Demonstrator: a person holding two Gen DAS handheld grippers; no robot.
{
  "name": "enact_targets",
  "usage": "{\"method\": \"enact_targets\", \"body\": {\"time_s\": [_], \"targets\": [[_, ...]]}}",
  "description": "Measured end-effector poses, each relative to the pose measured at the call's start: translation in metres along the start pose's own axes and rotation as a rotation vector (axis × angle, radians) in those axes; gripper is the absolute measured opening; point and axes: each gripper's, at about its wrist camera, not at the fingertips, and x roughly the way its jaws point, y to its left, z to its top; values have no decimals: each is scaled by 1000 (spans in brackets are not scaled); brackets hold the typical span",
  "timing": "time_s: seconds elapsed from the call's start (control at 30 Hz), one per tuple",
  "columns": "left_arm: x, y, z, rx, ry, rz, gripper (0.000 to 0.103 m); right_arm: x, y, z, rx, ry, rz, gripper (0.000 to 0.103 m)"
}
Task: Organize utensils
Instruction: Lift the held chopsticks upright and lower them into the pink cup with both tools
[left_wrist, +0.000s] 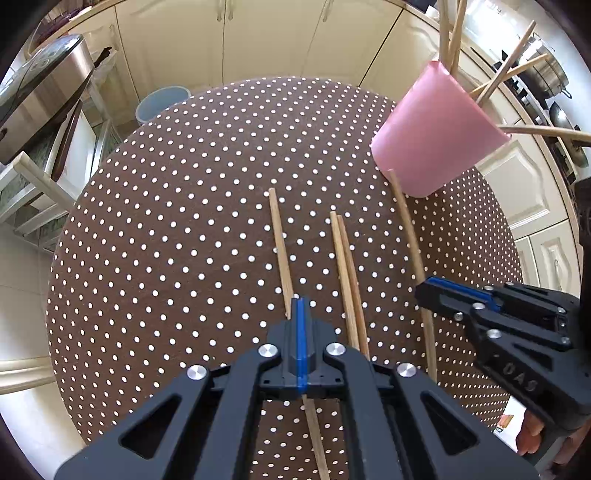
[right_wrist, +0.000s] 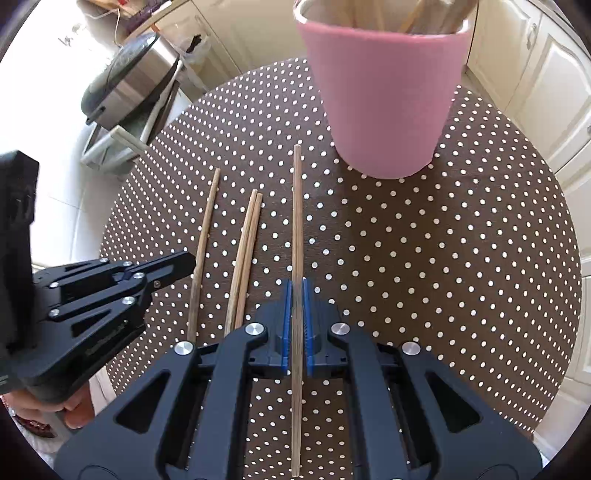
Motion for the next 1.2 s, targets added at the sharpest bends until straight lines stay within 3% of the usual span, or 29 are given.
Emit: {"method": "enact_targets", "body": {"time_s": [0.4, 0.43, 0.47, 0.53, 0.73, 0.83, 1.1, 1.2], "targets": [[8, 3, -8, -63, 76, 42, 2, -6, -8, -18, 29, 18, 15, 6], [9, 3, -7, -70, 87, 55, 11, -2, -4, -18, 29, 18, 16, 6], [12, 3, -5, -78, 110, 78, 27, -1, -3, -17, 31, 18, 17, 7], [13, 1, -1, -83, 124, 64, 31, 1, -2, -15, 34, 18, 22, 7], [21, -14, 4, -13, 135, 126, 30, 2, -5, -13, 45, 23, 35, 7], [25, -26, 5, 30, 130, 212, 9, 5, -5, -12, 39, 31, 34, 6], [23, -26, 1, 31, 107, 175, 6, 11, 2, -11, 26, 48, 46, 6], [14, -15, -5, -6, 74, 111, 6, 7, 4, -11, 25, 37, 61, 6]]}}
